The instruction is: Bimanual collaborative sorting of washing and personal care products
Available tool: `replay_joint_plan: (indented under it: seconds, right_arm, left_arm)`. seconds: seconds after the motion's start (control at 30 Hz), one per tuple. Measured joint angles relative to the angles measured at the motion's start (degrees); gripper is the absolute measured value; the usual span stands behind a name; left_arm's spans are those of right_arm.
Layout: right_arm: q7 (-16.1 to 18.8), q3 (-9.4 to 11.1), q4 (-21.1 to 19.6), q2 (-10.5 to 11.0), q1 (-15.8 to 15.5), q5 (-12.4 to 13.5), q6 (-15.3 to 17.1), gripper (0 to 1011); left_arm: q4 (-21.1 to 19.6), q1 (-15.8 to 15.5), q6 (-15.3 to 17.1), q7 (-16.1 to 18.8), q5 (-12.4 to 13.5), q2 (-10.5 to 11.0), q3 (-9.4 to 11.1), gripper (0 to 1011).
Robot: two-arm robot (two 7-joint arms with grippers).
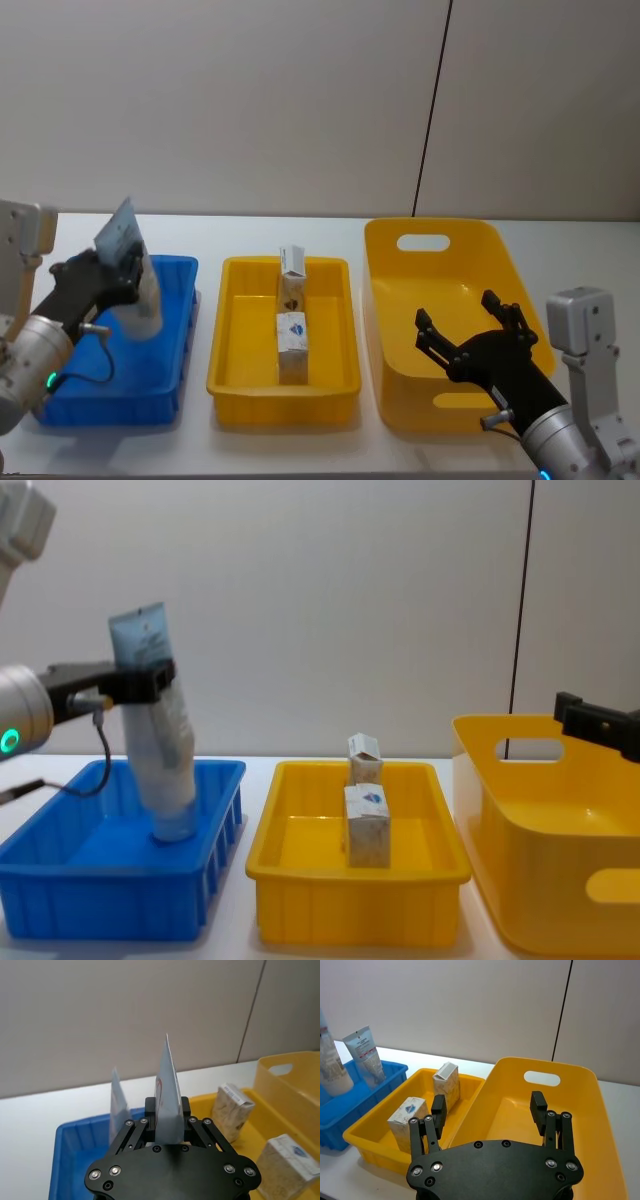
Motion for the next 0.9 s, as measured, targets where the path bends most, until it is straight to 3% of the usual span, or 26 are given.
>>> replay_joint_plan:
  seconds: [0.43, 0.9]
  right_arm:
    - [0.0, 0.0, 0.0, 0.0, 0.0, 0.0, 0.0, 1002]
    - [0.0, 0.0, 0.0, 0.0, 0.0, 0.0, 0.0, 1002]
  left_arm:
    - [-2.17, -2.06, -1.75, -9.09, -2.99, 1.78, 1.02, 237]
    - [-0.46, -5.55, -2.93, -19.43, -7.39, 2.46, 3.17, 237]
